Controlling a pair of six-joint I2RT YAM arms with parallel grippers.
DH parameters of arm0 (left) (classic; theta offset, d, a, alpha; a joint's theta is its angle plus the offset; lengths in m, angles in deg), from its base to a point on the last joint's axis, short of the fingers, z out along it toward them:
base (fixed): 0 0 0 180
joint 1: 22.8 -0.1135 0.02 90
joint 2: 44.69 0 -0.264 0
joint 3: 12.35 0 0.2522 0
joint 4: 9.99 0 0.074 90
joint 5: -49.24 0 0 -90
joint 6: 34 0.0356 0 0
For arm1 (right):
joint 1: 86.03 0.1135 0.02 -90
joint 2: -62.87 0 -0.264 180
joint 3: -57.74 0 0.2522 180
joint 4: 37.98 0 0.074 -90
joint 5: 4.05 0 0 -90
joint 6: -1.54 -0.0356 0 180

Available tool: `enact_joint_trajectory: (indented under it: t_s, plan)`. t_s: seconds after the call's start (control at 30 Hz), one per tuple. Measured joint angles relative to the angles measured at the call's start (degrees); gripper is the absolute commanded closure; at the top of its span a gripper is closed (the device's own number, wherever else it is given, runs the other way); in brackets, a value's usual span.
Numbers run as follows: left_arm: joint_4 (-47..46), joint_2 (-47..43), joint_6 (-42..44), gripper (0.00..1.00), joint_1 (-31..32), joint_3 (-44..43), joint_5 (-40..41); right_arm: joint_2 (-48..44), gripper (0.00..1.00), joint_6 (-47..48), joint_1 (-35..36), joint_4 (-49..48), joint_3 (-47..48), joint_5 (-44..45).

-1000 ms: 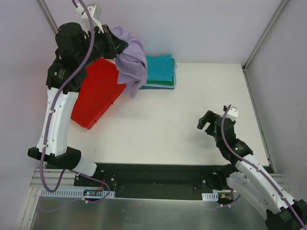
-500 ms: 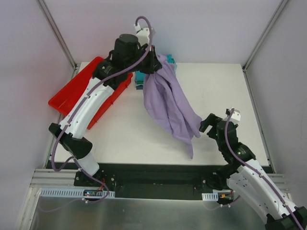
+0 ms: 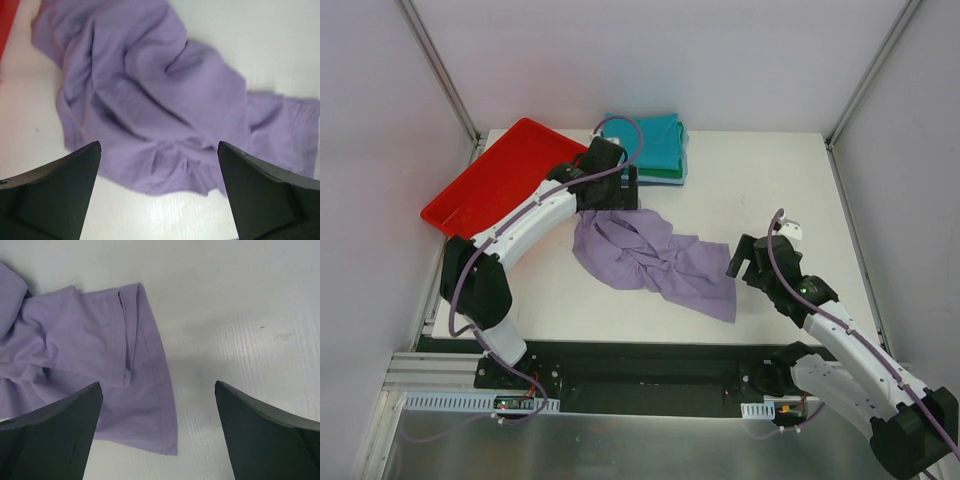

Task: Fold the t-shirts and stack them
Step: Move the tshirt to the center of the board, then flatten out the tshirt

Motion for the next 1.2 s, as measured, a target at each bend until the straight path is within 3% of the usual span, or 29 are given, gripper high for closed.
enact_joint_trajectory:
  t_s: [0.3,0.47,0.6,0.8,1.03,1.2]
  plan:
    - [-4.8,-22.8,-11.6,0.01,0.1,33.0,-2.6,0.7,0.04,-2.8,0.0,2.0,-3.2,-11.3]
    - [-12.0,-25.3,-17.9,0.07,2.1,46.2,-9.0,4.1,0.01,-4.8,0.1,-0.4,-7.1,-17.8]
    - [-16.2,-20.5,-20.5,0.1,5.3,46.8,-13.0,7.0,0.01,-5.6,0.1,-4.2,-9.4,-21.5]
    - [-20.5,-12.8,-21.3,0.16,9.3,40.8,-14.3,9.0,0.07,-7.9,0.4,-9.4,-10.0,-22.8]
    - [-21.8,-7.6,-21.6,0.31,11.6,38.1,-14.0,10.5,0.33,-9.9,0.7,-14.3,-11.1,-23.2]
    - [-21.1,-5.0,-21.4,0.31,12.6,36.9,-12.5,12.2,0.62,-11.4,1.0,-15.7,-11.6,-23.2]
